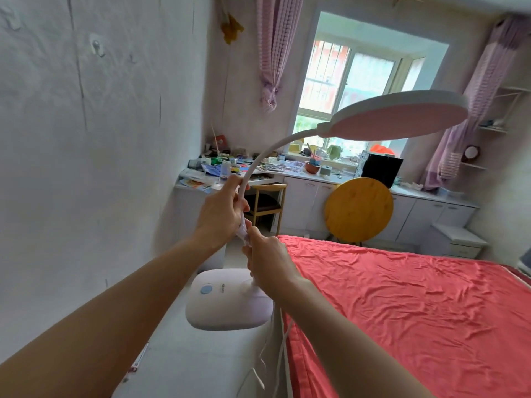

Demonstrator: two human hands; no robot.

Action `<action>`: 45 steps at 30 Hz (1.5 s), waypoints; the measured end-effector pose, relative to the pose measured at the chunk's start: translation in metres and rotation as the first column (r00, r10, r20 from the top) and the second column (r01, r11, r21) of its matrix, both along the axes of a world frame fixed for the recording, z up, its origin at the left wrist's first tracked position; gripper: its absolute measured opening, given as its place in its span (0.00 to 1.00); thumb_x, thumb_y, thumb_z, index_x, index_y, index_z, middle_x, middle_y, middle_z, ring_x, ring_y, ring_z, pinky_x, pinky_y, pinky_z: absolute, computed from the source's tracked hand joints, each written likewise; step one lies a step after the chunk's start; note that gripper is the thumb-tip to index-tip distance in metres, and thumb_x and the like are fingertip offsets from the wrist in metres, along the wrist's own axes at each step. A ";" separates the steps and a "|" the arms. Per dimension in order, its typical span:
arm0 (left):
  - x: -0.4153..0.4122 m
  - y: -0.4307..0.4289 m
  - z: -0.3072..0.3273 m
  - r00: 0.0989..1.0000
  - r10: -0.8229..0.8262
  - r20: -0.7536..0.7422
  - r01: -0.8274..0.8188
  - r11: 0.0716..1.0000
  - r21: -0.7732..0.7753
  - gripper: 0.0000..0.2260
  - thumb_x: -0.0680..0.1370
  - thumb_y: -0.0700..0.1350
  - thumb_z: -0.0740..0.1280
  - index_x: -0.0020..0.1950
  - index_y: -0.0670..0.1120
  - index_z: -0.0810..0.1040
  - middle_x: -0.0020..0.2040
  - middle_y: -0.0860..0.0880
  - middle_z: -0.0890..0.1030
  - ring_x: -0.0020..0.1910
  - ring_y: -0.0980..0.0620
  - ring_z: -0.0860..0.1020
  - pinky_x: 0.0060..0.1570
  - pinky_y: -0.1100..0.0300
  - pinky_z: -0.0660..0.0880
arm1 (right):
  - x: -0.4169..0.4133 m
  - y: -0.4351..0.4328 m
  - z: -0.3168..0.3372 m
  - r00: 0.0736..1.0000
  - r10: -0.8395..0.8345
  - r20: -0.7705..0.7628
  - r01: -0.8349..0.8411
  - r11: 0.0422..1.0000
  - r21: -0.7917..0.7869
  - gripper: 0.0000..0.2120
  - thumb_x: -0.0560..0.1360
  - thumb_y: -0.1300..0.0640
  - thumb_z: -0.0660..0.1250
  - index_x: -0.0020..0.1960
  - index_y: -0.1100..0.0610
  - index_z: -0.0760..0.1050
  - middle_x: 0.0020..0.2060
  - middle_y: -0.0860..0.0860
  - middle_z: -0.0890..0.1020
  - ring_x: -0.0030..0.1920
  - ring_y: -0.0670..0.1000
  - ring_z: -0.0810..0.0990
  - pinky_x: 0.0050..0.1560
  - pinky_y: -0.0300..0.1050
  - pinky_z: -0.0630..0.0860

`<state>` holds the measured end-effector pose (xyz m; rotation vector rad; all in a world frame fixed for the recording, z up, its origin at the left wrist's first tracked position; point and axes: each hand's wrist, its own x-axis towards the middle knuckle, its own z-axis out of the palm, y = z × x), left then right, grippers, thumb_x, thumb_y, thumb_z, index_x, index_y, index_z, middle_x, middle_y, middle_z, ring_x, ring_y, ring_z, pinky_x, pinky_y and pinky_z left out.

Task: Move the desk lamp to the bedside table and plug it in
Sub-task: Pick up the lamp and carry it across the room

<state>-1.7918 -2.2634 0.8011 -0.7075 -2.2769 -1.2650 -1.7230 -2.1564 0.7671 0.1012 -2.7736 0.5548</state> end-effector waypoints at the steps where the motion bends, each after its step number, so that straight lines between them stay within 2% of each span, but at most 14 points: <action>1: -0.010 0.003 0.000 1.000 -0.013 0.003 0.013 1.000 0.007 0.12 0.79 0.39 0.65 0.61 0.47 0.70 0.40 0.51 0.79 0.35 0.50 0.81 0.36 0.61 0.79 | -0.010 0.002 0.001 1.000 -0.012 0.004 0.012 1.000 0.008 0.21 0.78 0.65 0.61 0.70 0.56 0.64 0.44 0.57 0.83 0.38 0.56 0.80 0.38 0.47 0.79; 3: -0.037 0.008 -0.001 0.999 -0.039 0.006 0.039 0.999 0.019 0.11 0.79 0.40 0.64 0.61 0.47 0.70 0.41 0.49 0.80 0.35 0.50 0.81 0.34 0.64 0.78 | -0.035 0.006 0.002 1.000 -0.029 0.011 0.029 0.999 0.039 0.22 0.79 0.64 0.61 0.71 0.56 0.62 0.46 0.57 0.84 0.42 0.58 0.82 0.42 0.52 0.81; 8: -0.118 0.007 0.005 0.998 -0.067 -0.001 0.067 0.997 0.027 0.12 0.79 0.40 0.65 0.62 0.46 0.70 0.42 0.48 0.81 0.32 0.54 0.80 0.32 0.68 0.75 | -0.111 0.002 0.008 0.997 -0.075 0.036 0.072 0.994 0.085 0.24 0.79 0.62 0.62 0.73 0.55 0.60 0.50 0.58 0.83 0.46 0.60 0.82 0.45 0.56 0.81; 17: -0.249 0.007 0.012 0.996 -0.086 -0.005 0.086 0.996 0.005 0.11 0.80 0.41 0.64 0.61 0.47 0.70 0.41 0.49 0.82 0.32 0.53 0.81 0.32 0.66 0.76 | -0.237 -0.003 0.015 0.994 -0.113 0.013 0.112 0.992 0.050 0.24 0.78 0.64 0.62 0.71 0.55 0.61 0.46 0.57 0.84 0.42 0.58 0.83 0.43 0.54 0.82; 22: -0.308 0.014 0.001 0.997 -0.073 0.007 0.073 0.997 0.001 0.11 0.79 0.41 0.65 0.60 0.49 0.70 0.40 0.51 0.81 0.29 0.62 0.77 0.24 0.74 0.71 | -0.294 0.005 0.003 0.994 -0.109 0.011 0.108 0.992 0.060 0.24 0.78 0.63 0.63 0.72 0.55 0.61 0.44 0.56 0.84 0.40 0.55 0.82 0.36 0.44 0.78; 26: -0.354 0.024 -0.006 0.998 -0.057 -0.002 0.057 0.998 -0.018 0.11 0.79 0.41 0.66 0.60 0.48 0.70 0.40 0.52 0.80 0.30 0.61 0.76 0.29 0.72 0.71 | -0.343 0.014 -0.005 0.995 -0.093 0.025 0.093 0.996 0.006 0.26 0.78 0.63 0.64 0.73 0.54 0.60 0.44 0.55 0.84 0.38 0.52 0.81 0.37 0.44 0.81; 27: -0.374 0.030 -0.009 0.999 -0.045 -0.006 0.045 0.999 -0.028 0.12 0.79 0.41 0.66 0.61 0.48 0.70 0.40 0.52 0.80 0.30 0.60 0.76 0.30 0.71 0.71 | -0.363 0.020 -0.010 0.996 -0.094 0.011 0.094 0.995 0.027 0.26 0.78 0.63 0.65 0.72 0.54 0.61 0.44 0.55 0.84 0.37 0.51 0.81 0.33 0.40 0.79; 29: -0.398 0.038 -0.011 0.999 -0.043 -0.005 0.043 0.998 -0.038 0.12 0.79 0.41 0.65 0.61 0.47 0.70 0.39 0.53 0.80 0.29 0.59 0.76 0.30 0.70 0.72 | -0.387 0.030 -0.009 0.996 -0.088 -0.011 0.088 0.994 0.070 0.25 0.78 0.61 0.65 0.72 0.55 0.61 0.43 0.53 0.84 0.32 0.46 0.76 0.25 0.30 0.68; 30: -0.419 0.047 -0.011 0.999 -0.043 -0.017 0.042 0.998 -0.042 0.12 0.79 0.41 0.65 0.61 0.47 0.69 0.39 0.54 0.79 0.28 0.61 0.76 0.29 0.70 0.72 | -0.408 0.038 -0.011 0.996 -0.083 -0.015 0.084 0.993 0.078 0.25 0.78 0.61 0.65 0.72 0.55 0.61 0.43 0.53 0.84 0.31 0.45 0.75 0.24 0.29 0.63; 34: -0.472 0.073 -0.009 0.999 -0.050 -0.021 0.049 0.998 -0.047 0.10 0.79 0.42 0.65 0.59 0.48 0.69 0.38 0.56 0.78 0.28 0.63 0.76 0.29 0.71 0.71 | -0.464 0.067 -0.007 0.997 -0.076 0.008 0.074 0.987 0.140 0.23 0.78 0.61 0.65 0.70 0.57 0.62 0.47 0.53 0.84 0.38 0.51 0.81 0.29 0.35 0.68; 36: -0.507 0.091 -0.007 0.999 -0.047 0.001 0.047 0.999 -0.028 0.10 0.80 0.41 0.64 0.59 0.47 0.69 0.39 0.55 0.79 0.29 0.61 0.77 0.30 0.69 0.73 | -0.501 0.085 -0.007 0.998 -0.069 0.014 0.063 0.969 0.239 0.23 0.78 0.61 0.63 0.72 0.58 0.61 0.52 0.55 0.81 0.38 0.52 0.79 0.33 0.40 0.72; 39: -0.539 0.107 -0.004 0.998 -0.056 0.019 0.057 0.998 -0.006 0.10 0.80 0.41 0.64 0.61 0.47 0.69 0.41 0.52 0.80 0.31 0.55 0.79 0.34 0.62 0.78 | -0.535 0.103 -0.002 0.998 -0.040 0.049 0.025 0.960 0.278 0.26 0.77 0.64 0.65 0.73 0.60 0.60 0.54 0.55 0.81 0.41 0.54 0.82 0.43 0.48 0.82; 42: -0.579 0.122 -0.005 0.996 -0.078 0.042 0.078 0.997 0.012 0.10 0.80 0.40 0.63 0.61 0.47 0.69 0.42 0.49 0.81 0.33 0.50 0.82 0.37 0.57 0.81 | -0.577 0.119 -0.003 0.998 -0.051 0.033 0.037 0.940 0.338 0.31 0.77 0.63 0.66 0.75 0.60 0.56 0.53 0.54 0.81 0.40 0.53 0.83 0.44 0.48 0.82; 45: -0.617 0.134 -0.006 0.995 -0.091 0.048 0.091 0.996 0.003 0.11 0.80 0.40 0.63 0.61 0.46 0.69 0.42 0.48 0.81 0.34 0.49 0.82 0.38 0.57 0.81 | -0.615 0.130 -0.006 0.996 -0.084 0.038 0.069 0.955 0.289 0.32 0.77 0.63 0.65 0.76 0.58 0.54 0.50 0.53 0.82 0.40 0.54 0.83 0.44 0.49 0.82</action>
